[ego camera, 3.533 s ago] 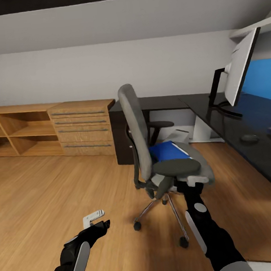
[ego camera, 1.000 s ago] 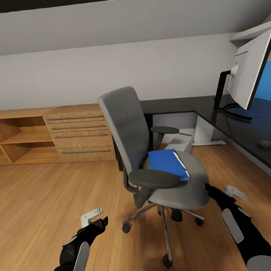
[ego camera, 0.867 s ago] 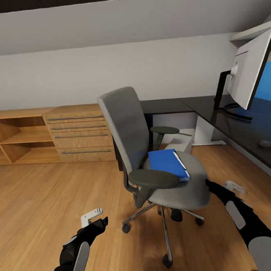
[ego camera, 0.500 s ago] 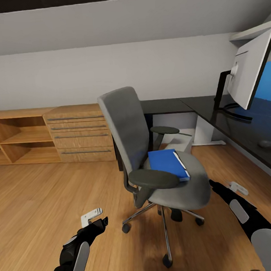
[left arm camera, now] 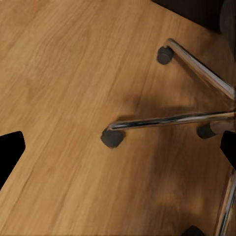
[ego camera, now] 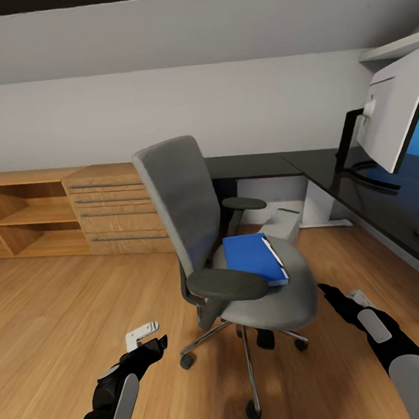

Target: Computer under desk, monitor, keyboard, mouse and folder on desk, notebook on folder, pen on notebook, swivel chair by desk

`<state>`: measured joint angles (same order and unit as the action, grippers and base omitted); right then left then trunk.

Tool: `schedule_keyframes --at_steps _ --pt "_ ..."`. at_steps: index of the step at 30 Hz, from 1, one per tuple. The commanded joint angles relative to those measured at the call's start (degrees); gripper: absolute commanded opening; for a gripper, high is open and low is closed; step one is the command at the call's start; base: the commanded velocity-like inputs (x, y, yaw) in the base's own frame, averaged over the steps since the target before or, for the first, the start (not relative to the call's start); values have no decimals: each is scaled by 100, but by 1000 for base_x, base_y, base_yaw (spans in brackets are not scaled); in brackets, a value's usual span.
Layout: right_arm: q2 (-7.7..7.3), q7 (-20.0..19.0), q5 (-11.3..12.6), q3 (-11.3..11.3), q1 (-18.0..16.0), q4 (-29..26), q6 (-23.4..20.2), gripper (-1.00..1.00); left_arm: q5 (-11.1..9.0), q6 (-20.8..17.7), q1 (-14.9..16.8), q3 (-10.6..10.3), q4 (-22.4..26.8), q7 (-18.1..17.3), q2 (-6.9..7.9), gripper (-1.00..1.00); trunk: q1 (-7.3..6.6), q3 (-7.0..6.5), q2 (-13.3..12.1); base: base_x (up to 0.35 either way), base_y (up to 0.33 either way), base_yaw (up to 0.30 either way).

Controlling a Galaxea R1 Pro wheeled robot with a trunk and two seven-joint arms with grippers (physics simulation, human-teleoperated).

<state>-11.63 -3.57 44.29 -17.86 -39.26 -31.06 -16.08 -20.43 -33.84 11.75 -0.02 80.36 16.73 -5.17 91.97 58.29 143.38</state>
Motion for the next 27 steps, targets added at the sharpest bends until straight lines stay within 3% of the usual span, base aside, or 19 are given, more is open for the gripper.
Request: schedule_keyframes --at_steps 1,14,27 --pt "3 -20 19 -31 -3 -3 -36 100 -63 -18 3 1 7 47 -1 100 1 6 2 123 0 0" --pt "12 -22 25 -33 -3 -5 -32 100 -60 -25 3 2 8 57 7 100 1 6 2 15 0 6" --pt "20 -30 24 -25 -3 -5 -27 100 -58 -22 3 11 6 76 7 100 1 -15 2 0 0 236"
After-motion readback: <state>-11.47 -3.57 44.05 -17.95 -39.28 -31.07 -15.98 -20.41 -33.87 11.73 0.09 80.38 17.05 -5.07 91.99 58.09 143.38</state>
